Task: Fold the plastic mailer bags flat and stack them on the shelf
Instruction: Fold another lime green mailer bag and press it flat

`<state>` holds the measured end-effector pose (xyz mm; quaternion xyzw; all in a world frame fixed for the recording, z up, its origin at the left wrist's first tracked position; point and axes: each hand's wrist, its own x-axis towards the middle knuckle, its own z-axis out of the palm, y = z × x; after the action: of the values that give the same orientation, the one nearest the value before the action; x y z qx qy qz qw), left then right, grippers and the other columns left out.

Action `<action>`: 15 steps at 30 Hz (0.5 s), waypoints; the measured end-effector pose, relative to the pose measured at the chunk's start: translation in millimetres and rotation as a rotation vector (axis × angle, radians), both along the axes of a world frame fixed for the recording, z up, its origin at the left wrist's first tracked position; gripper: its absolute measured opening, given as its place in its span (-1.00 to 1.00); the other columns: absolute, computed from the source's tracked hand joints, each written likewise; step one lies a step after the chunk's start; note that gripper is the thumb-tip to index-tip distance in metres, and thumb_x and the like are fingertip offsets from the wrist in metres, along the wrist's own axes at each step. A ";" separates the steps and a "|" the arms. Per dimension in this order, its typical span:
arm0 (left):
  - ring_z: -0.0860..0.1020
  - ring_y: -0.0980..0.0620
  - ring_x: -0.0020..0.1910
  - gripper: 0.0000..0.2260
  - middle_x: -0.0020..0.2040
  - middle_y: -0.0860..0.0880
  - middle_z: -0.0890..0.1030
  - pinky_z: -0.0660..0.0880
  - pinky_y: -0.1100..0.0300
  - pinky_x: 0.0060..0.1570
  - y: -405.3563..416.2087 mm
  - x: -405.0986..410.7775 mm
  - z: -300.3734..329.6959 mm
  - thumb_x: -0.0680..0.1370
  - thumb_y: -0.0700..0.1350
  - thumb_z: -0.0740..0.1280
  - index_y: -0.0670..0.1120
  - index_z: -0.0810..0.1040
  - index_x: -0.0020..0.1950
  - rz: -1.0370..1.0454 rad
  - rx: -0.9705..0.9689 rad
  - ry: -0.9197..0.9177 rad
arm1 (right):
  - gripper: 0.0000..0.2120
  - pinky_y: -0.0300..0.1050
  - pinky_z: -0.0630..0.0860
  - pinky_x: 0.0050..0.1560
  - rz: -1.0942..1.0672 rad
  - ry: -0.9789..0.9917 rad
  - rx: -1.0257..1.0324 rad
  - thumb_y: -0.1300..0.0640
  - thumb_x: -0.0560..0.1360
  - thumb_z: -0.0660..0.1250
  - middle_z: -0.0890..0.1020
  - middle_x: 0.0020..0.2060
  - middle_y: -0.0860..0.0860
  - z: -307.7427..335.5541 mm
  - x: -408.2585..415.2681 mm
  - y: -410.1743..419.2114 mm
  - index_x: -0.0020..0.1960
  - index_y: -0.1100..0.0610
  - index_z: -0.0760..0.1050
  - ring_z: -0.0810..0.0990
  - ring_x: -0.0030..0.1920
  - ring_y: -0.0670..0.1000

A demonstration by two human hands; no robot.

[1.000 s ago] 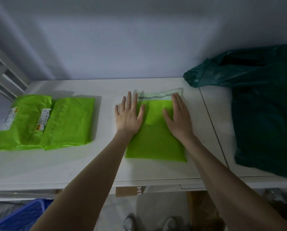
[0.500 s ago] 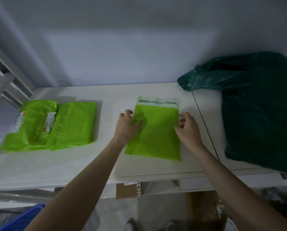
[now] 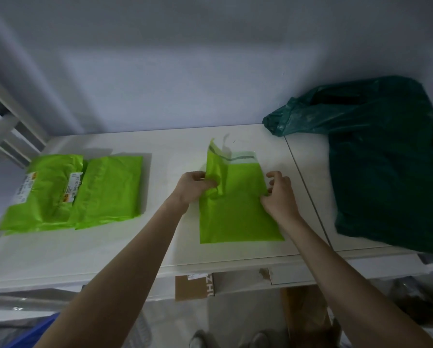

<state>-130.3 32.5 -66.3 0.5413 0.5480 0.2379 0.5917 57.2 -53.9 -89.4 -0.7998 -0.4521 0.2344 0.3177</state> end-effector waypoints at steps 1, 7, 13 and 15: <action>0.59 -0.05 -0.18 -0.76 0.00 -0.23 0.62 0.55 0.18 -0.12 -1.1 -0.8 0.3 0.45 -0.36 0.36 -0.25 0.57 0.11 -0.032 0.021 -0.020 | -0.51 -0.03 0.45 0.09 0.001 0.010 -0.018 0.36 0.41 0.28 0.36 0.18 0.17 1.3 0.6 1.1 0.31 0.17 0.29 0.46 0.12 0.17; 0.63 0.04 -0.19 -0.68 -0.07 -0.12 0.63 0.59 0.15 -0.11 -3.2 -8.4 2.5 0.45 -0.47 0.26 -0.26 0.54 0.16 -0.046 0.085 -0.227 | -0.31 -0.11 0.41 0.02 -0.065 0.312 -0.041 0.21 0.42 0.42 0.44 0.14 0.09 14.1 7.9 10.0 0.45 0.14 0.16 0.48 0.14 0.12; 0.62 -0.04 -0.09 -0.66 0.00 -0.15 0.63 0.59 0.10 -0.05 -3.4 -11.0 2.7 0.44 -0.47 0.29 -0.26 0.54 0.18 -0.067 0.104 -0.250 | -0.79 -0.39 0.40 -0.44 -0.057 0.483 0.037 0.33 0.41 0.41 0.61 -0.27 0.09 30.4 11.8 9.5 0.04 0.24 0.56 0.53 -0.45 -0.20; 0.63 0.02 -0.13 -0.66 -0.03 -0.12 0.64 0.60 0.14 -0.08 -2.4 -11.9 1.1 0.42 -0.49 0.30 -0.25 0.55 0.16 -0.050 0.144 -0.219 | -0.87 -0.43 0.28 -0.59 -0.056 0.435 0.053 0.31 0.41 0.41 0.55 -0.40 0.01 30.6 13.8 9.4 -0.04 0.23 0.58 0.46 -0.55 -0.21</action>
<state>-142.2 30.1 -65.2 0.5664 0.4480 0.3197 0.6135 71.1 -44.5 -58.8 -0.7341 -0.3565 0.3804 0.4350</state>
